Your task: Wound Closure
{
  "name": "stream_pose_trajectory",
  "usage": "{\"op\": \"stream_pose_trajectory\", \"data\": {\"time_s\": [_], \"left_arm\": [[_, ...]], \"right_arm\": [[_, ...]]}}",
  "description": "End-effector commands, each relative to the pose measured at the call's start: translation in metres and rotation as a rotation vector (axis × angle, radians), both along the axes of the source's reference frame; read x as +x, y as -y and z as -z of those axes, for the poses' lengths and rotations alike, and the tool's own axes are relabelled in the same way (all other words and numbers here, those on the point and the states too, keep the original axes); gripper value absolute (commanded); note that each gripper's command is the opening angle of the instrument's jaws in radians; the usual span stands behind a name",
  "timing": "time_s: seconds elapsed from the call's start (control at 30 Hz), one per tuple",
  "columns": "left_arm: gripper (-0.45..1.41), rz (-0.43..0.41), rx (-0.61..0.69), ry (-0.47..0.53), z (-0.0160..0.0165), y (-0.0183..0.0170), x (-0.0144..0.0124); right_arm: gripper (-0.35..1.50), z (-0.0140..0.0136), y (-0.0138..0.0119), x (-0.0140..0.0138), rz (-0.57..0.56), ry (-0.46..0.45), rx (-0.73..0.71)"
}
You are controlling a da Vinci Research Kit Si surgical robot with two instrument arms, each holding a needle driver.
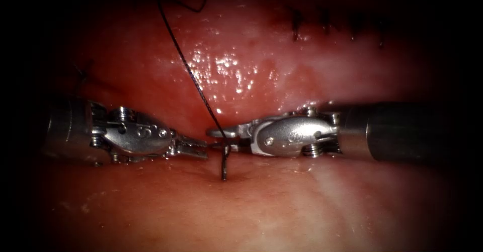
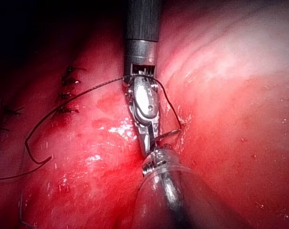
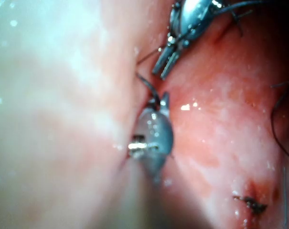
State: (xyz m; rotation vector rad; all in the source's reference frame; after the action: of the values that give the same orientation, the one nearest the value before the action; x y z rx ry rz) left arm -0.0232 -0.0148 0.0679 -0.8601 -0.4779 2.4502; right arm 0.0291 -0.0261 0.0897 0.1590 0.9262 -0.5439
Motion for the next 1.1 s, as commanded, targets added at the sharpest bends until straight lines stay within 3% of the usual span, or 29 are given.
{"op": "stream_pose_trajectory", "data": {"time_s": [0.03, 0.07, 0.1, 0.17, 0.2, 0.27, 0.47, 0.63, 0.83, 1.1], "left_arm": [[-0.2, 0.0, 0.0, 0.001, -0.0005, 0.0002, -0.0007], [-0.2, 0.0, 0.0, 0.001, -0.0006, 0.0002, -0.0007], [-0.2, 0.001, 0.0, 0.0, -0.0006, 0.0002, -0.0007], [-0.2, 0.003, -0.002, -0.001, -0.0007, 0.0003, -0.001], [-0.2, 0.003, -0.002, -0.002, -0.0007, 0.0003, -0.001], [-0.2, 0.005, -0.002, -0.003, -0.0007, 0.0004, -0.0012], [-0.23, 0.011, -0.004, -0.006, -0.0013, 0.0007, -0.0022], [-0.23, 0.004, 0.003, 0.002, -0.0019, 0.0012, -0.0027], [-0.23, -0.003, 0.006, 0.008, -0.0024, 0.0016, -0.0027], [-0.2, -0.023, 0.023, 0.014, -0.0023, 0.002, -0.0024]], "right_arm": [[-0.35, 0.0003, -0.0003, 0.0011, -0.022, -0.032, 0.01], [-0.35, 0.0007, -0.0006, 0.0013, -0.054, -0.044, 0.038], [-0.06, 0.0013, -0.001, 0.0017, -0.125, -0.03, 0.061], [1.08, 0.0031, -0.0023, 0.0025, -0.285, -0.022, 0.072], [1.26, 0.0036, -0.0027, 0.0028, -0.32, -0.036, 0.072], [1.43, 0.0048, -0.0039, 0.003, -0.416, -0.057, 0.063], [1.41, 0.0077, -0.0058, 0.0021, -0.426, -0.15, -0.016], [1.38, 0.0086, -0.0059, 0.0023, -0.383, -0.19, -0.009], [1.3, 0.0118, -0.0074, 0.0027, -0.4, -0.269, -0.008], [1.28, 0.0118, -0.0082, 0.0042, -0.414, -0.281, -0.037]]}}
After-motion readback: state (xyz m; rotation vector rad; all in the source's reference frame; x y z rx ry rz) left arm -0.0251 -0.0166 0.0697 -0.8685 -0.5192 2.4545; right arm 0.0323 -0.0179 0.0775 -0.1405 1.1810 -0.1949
